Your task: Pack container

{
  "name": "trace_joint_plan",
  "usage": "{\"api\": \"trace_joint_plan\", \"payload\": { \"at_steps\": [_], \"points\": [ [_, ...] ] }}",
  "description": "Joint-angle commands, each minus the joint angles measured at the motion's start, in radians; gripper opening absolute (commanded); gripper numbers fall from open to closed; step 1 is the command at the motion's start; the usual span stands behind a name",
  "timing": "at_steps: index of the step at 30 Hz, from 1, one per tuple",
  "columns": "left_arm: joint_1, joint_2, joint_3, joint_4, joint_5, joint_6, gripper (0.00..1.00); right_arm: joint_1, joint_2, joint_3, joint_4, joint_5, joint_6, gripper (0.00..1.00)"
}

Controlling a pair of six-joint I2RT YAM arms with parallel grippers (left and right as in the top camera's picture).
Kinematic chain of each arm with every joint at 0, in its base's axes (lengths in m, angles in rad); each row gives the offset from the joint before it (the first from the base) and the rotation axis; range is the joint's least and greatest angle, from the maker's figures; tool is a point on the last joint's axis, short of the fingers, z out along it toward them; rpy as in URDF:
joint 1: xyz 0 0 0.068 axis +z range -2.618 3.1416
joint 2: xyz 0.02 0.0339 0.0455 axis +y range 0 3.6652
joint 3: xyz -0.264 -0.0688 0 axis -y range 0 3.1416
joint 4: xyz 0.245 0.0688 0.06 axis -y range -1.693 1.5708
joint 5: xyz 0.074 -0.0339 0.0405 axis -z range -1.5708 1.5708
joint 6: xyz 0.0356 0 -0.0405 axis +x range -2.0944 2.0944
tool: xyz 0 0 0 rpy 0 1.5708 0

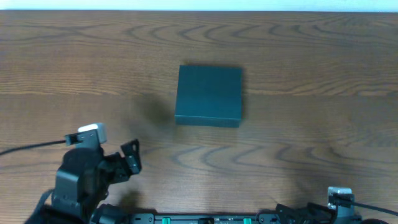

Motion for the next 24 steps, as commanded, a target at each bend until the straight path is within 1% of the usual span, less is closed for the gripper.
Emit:
{"api": "trace_joint_plan", "payload": {
  "at_steps": [1,2,5,10,12,20,24],
  "points": [
    [0.085,-0.103,-0.113,0.047,-0.028,0.222,0.95,-0.003,-0.002,-0.005,-0.001,-0.009,0.010,0.99],
    [0.116,-0.150,-0.167,0.076,-0.028,0.266,0.95,-0.003,-0.002,-0.005,-0.001,-0.009,0.010,0.99],
    [0.172,-0.251,-0.299,0.137,-0.028,0.330,0.95,-0.003,-0.002,-0.005,-0.001,-0.009,0.010,0.99],
    [0.212,-0.396,-0.507,0.245,-0.021,0.329,0.95,-0.003,-0.002,-0.005,-0.001,-0.009,0.010,0.99],
    [0.214,-0.439,-0.564,0.275,-0.011,0.329,0.95,-0.003,-0.002,-0.005,-0.001,-0.009,0.010,0.99],
    [0.214,-0.512,-0.671,0.297,-0.002,0.329,0.95,-0.003,-0.002,-0.005,-0.001,-0.009,0.010,0.99],
    [0.214,-0.511,-0.690,0.302,-0.001,0.329,0.95,-0.003,-0.002,-0.005,-0.001,-0.009,0.010,0.99]
  ]
}}
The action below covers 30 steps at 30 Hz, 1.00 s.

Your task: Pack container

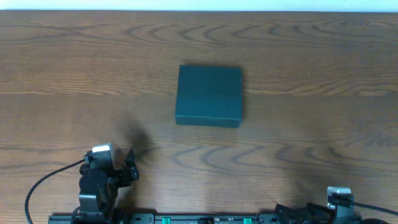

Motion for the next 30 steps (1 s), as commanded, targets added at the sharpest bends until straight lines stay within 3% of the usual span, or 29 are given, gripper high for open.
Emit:
{"api": "trace_joint_plan", "payload": {
  "at_steps": [1,30],
  "points": [
    [0.007,-0.011,-0.021,0.016,0.001,0.018,0.95,-0.003,-0.002,-0.002,0.000,-0.003,0.010,0.99],
    [0.006,-0.010,-0.072,0.061,0.001,0.018,0.95,-0.003,-0.002,-0.002,0.000,-0.003,0.010,0.99]
  ]
}}
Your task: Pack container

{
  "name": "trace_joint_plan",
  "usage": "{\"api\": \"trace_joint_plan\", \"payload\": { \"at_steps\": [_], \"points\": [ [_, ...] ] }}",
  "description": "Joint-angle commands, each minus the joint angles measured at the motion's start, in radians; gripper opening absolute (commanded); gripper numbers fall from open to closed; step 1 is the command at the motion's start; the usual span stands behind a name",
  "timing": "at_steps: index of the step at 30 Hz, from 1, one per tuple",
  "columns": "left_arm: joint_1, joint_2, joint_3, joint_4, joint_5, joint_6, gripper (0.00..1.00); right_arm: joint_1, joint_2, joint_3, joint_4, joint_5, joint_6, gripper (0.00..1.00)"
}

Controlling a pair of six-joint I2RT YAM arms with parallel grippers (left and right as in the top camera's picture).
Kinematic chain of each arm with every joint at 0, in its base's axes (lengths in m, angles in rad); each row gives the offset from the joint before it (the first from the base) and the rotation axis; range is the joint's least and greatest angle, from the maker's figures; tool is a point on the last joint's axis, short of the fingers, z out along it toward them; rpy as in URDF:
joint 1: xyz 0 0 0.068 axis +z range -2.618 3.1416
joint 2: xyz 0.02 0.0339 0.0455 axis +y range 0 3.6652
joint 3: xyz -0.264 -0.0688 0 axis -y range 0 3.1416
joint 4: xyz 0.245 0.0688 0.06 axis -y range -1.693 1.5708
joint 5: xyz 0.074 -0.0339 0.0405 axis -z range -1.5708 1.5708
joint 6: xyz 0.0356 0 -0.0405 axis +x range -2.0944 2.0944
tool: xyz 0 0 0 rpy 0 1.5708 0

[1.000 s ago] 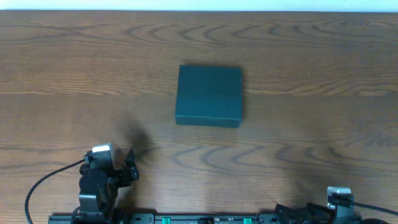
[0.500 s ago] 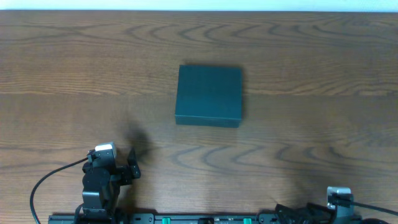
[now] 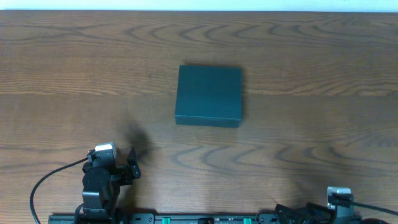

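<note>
A closed dark teal square box (image 3: 208,96) lies flat in the middle of the wooden table (image 3: 311,74). My left gripper (image 3: 132,167) hovers low at the front left, well short of the box. Its fingers point right, slightly apart, with nothing between them. My right arm's wrist (image 3: 339,198) sits at the bottom right edge, and dark parts lie to its left. Its fingers cannot be made out.
A black cable (image 3: 53,177) loops from the left arm toward the front left edge. The arms' black base rail (image 3: 199,219) runs along the front edge.
The left arm has barely shifted, sitting a touch lower and further right at the front edge. The box and the right arm are unchanged.
The left arm first stood further left and larger in view, its gripper open near the table's front left. It then sat drawn back by the base rail and has stayed there. The box has not moved.
</note>
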Motion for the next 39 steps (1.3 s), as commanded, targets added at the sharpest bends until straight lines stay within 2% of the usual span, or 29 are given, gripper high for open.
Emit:
{"api": "trace_joint_plan", "payload": {
  "at_steps": [1,3,7,11,16,22,27,31,34,39],
  "points": [
    [0.006,-0.008,-0.010,0.002,-0.003,0.018,0.95,-0.003,-0.002,-0.002,0.000,-0.003,0.010,1.00],
    [0.006,-0.008,-0.010,0.002,-0.003,0.018,0.95,-0.003,-0.002,-0.002,0.002,0.009,0.002,0.99],
    [0.006,-0.008,-0.010,0.002,-0.003,0.018,0.95,-0.003,-0.002,-0.003,0.045,0.198,-0.020,0.99],
    [0.006,-0.008,-0.010,0.002,-0.003,0.018,0.95,-0.001,-0.034,-0.046,0.239,0.274,-0.108,0.99],
    [0.006,-0.008,-0.010,0.002,-0.003,0.018,0.95,-0.005,-0.148,-0.240,0.543,0.277,-0.245,0.99],
    [0.006,-0.008,-0.010,0.002,-0.003,0.018,0.95,-0.017,-0.203,-0.501,0.715,0.296,-0.245,0.99],
    [0.006,-0.008,-0.010,0.002,-0.003,0.018,0.95,-0.016,-0.203,-0.694,0.805,0.312,-0.243,0.99],
    [0.006,-0.008,-0.010,0.002,-0.003,0.018,0.95,-0.016,-0.203,-0.812,0.830,0.312,-0.176,1.00],
    [0.006,-0.008,-0.010,0.002,-0.003,0.018,0.95,-0.016,-0.203,-0.864,0.830,0.307,-0.108,0.99],
    [0.006,-0.008,-0.010,0.002,-0.003,0.018,0.95,-0.015,-0.203,-0.865,0.830,0.308,-0.102,0.99]
  ]
}}
